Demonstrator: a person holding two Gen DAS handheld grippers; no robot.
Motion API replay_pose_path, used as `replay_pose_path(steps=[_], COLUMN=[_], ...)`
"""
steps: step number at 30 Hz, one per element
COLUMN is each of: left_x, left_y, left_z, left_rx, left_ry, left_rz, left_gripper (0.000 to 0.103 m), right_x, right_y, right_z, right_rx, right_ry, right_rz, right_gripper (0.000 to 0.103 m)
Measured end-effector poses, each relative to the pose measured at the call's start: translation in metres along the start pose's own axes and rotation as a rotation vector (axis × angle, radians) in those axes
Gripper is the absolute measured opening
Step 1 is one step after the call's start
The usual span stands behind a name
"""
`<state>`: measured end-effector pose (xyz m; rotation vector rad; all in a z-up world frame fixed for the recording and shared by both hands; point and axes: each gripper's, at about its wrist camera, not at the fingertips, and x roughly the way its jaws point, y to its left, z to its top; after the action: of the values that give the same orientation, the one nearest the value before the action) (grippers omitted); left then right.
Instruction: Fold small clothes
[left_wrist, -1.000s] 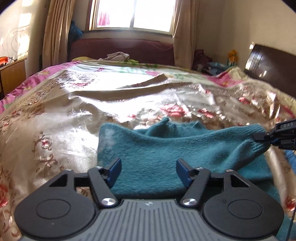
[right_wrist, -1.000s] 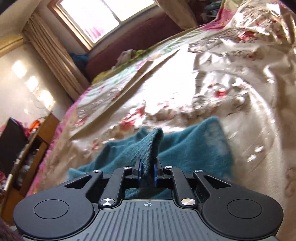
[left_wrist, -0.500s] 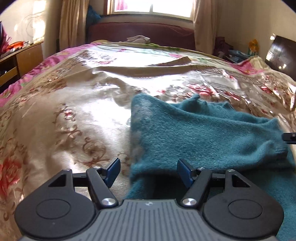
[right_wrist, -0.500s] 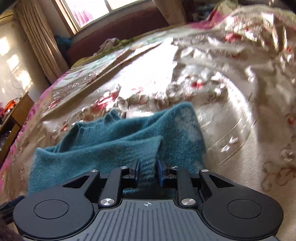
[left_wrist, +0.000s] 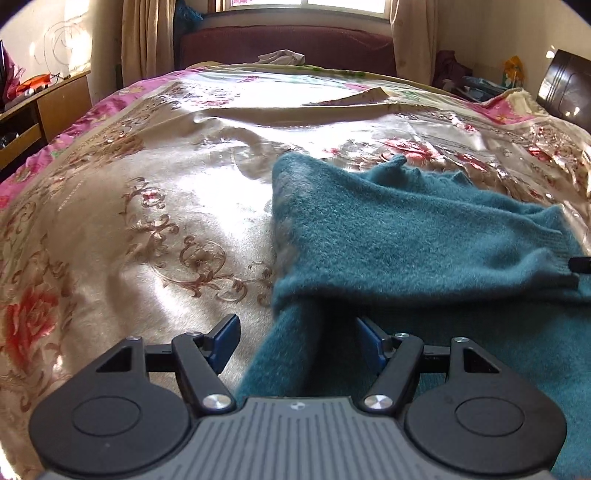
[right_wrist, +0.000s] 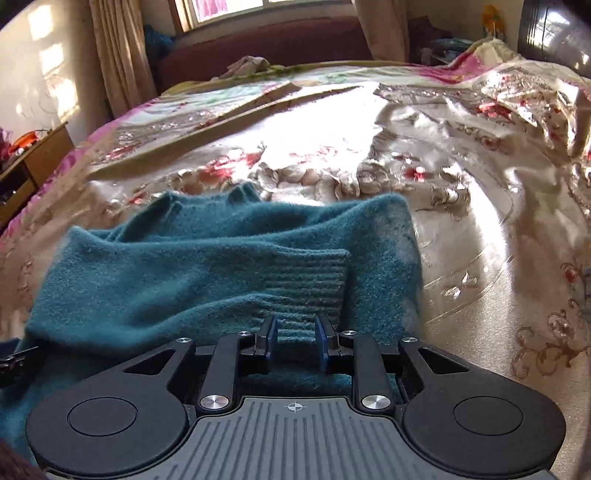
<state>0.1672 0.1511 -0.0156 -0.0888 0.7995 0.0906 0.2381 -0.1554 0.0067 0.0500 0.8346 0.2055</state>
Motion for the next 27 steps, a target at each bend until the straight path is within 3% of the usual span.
replay_pose_path(steps=[3, 8, 13, 19, 27], left_x=[-0.007, -0.002, -0.013, -0.054, -0.111], left_y=[-0.005, -0.010, -0.012, 0.003, 0.024], left_z=[-0.004, -0.013, -0.018, -0.037, -0.087], left_rx=[0.025, 0.041, 0.080, 0.102, 0.043], left_ry=[0.000, 0.068, 0.080, 0.103, 0.232], left_rz=[0.006, 0.025, 0.029, -0.022, -0.121], left_gripper=[0.071, 0.071, 0.071, 0.071, 0.071], right_x=[-0.012, 0.001, -0.016, -0.062, -0.131], right_y=[0.004, 0.012, 0.012, 0.011, -0.004], right_z=[-0.007, -0.025, -0.033, -0.057, -0.107], right_rx=[-0.035, -0.076, -0.043, -0.070, -0.059], right_ry=[-0.009, 0.107, 0.096, 0.111, 0.244], right_rz=[0.002, -0.021, 0.002, 0.047, 0.129], right_gripper=[0.024, 0.029, 0.029, 0.031, 0.032])
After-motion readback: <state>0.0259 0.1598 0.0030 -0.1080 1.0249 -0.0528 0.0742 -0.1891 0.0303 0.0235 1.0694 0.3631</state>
